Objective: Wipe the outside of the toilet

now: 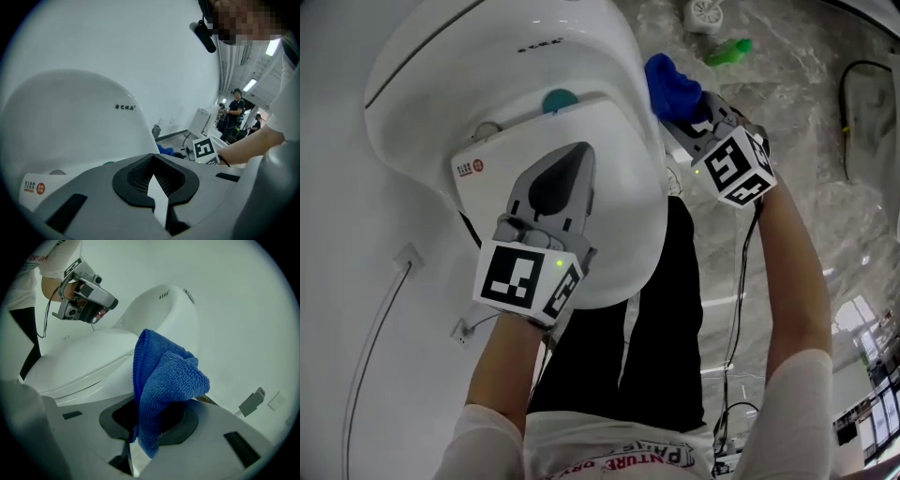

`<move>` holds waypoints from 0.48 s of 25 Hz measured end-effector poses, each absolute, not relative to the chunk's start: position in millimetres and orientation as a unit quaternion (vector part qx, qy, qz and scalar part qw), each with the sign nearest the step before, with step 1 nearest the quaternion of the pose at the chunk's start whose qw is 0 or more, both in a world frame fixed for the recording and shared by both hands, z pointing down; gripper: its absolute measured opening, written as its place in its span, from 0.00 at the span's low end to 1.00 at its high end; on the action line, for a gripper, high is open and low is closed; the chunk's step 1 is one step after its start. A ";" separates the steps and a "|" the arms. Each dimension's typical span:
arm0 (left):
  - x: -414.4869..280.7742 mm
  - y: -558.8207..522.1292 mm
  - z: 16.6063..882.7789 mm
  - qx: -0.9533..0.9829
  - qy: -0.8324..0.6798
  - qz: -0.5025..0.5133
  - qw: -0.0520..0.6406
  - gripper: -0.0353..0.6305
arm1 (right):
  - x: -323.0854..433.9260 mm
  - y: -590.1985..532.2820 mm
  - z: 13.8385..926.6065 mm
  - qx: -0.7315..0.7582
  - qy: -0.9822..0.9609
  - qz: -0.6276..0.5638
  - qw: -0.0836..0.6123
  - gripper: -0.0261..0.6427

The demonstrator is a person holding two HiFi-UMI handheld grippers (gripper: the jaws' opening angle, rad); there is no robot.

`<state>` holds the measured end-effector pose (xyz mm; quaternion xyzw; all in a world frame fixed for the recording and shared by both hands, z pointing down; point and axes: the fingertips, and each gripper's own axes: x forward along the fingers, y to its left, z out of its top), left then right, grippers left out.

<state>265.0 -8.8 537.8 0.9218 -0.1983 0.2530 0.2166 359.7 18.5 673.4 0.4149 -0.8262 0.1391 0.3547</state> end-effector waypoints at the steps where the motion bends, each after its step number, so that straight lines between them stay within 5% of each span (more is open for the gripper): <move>1: 265.8 -4.1 539.8 0.923 -0.193 0.255 0.212 0.06 | 357.7 23.7 675.9 0.416 -0.825 0.141 0.355 0.17; 12: 283.9 49.1 543.2 0.930 -0.182 0.257 0.191 0.06 | 328.1 101.4 706.8 0.399 -0.831 0.205 0.329 0.17</move>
